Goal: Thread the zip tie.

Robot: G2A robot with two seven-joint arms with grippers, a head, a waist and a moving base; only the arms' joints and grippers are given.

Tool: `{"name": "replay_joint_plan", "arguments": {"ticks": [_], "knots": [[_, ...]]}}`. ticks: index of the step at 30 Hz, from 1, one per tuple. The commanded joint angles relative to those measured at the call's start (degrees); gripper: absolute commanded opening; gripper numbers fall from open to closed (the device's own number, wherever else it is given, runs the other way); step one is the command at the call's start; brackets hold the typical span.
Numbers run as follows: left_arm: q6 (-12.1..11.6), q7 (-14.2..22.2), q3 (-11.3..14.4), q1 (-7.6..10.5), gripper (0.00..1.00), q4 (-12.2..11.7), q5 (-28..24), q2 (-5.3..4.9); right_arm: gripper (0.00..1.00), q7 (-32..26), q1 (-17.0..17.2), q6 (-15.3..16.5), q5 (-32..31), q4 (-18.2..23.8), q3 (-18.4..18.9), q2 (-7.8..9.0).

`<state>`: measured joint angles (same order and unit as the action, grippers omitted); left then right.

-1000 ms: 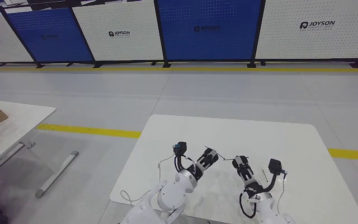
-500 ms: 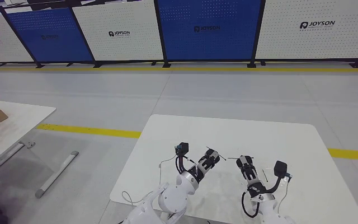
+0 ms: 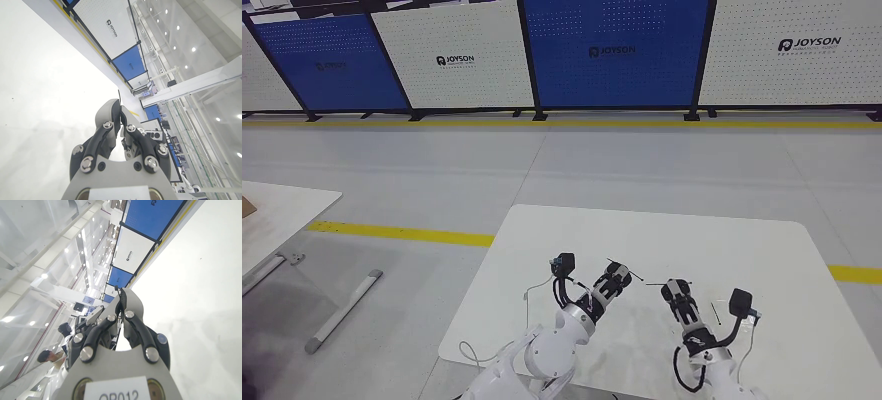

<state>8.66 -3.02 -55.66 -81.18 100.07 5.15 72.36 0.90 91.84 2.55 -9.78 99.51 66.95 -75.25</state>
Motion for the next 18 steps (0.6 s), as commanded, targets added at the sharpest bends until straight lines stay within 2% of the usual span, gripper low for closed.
{"name": "replay_joint_plan", "arguments": {"ticks": [1,18], "knots": [[0.0,0.05,0.01,0.01,0.0,0.0,0.05,-0.01,0.0,0.01,0.0,0.0,0.03,0.0,0.01,0.0],[-1.3,-0.6,0.25,-0.08,0.0,-0.32,-0.18,0.3,0.0,1.08,-0.37,-1.0,-0.67,-0.02,-0.26,-0.25]]}}
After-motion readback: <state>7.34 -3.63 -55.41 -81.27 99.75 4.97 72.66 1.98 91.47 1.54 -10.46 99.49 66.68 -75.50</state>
